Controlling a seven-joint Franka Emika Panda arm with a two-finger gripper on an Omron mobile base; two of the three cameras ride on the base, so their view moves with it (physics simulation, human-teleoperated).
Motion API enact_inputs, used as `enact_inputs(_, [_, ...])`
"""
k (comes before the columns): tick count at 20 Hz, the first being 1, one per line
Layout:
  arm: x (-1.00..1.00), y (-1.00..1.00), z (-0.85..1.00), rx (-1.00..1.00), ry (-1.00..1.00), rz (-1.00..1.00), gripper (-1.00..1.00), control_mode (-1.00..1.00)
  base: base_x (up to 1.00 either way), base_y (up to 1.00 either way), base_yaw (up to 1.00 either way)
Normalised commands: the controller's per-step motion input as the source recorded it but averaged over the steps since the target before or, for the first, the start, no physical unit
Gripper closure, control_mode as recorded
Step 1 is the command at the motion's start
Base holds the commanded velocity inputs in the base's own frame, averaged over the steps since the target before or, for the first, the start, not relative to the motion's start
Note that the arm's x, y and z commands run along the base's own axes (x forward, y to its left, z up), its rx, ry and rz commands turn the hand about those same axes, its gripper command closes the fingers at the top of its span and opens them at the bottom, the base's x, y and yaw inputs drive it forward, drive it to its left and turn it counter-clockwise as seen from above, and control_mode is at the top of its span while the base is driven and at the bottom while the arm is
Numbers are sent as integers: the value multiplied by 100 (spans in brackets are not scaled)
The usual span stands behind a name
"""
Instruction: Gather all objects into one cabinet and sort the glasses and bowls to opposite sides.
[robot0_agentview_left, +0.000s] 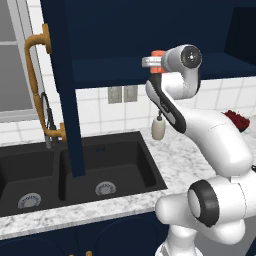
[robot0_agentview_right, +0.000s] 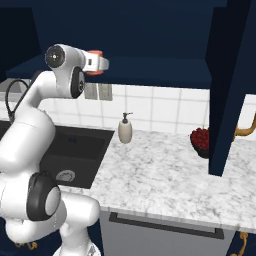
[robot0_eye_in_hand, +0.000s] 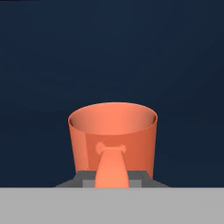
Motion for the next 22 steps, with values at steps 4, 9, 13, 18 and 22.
enact_inputs(4, [-45, -7, 1, 0, 0, 0, 100, -100, 0, 0, 0])
enact_inputs(9, [-61, -21, 16, 0, 0, 0, 100, -100, 0, 0, 0])
enact_inputs(13, [-75, -5, 25, 0, 0, -2, 100, -100, 0, 0, 0])
enact_inputs(18, [-97, -2, 16, 0, 0, -1, 100, -100, 0, 0, 0])
enact_inputs(22, [-100, -13, 2, 0, 0, 0, 100, -100, 0, 0, 0])
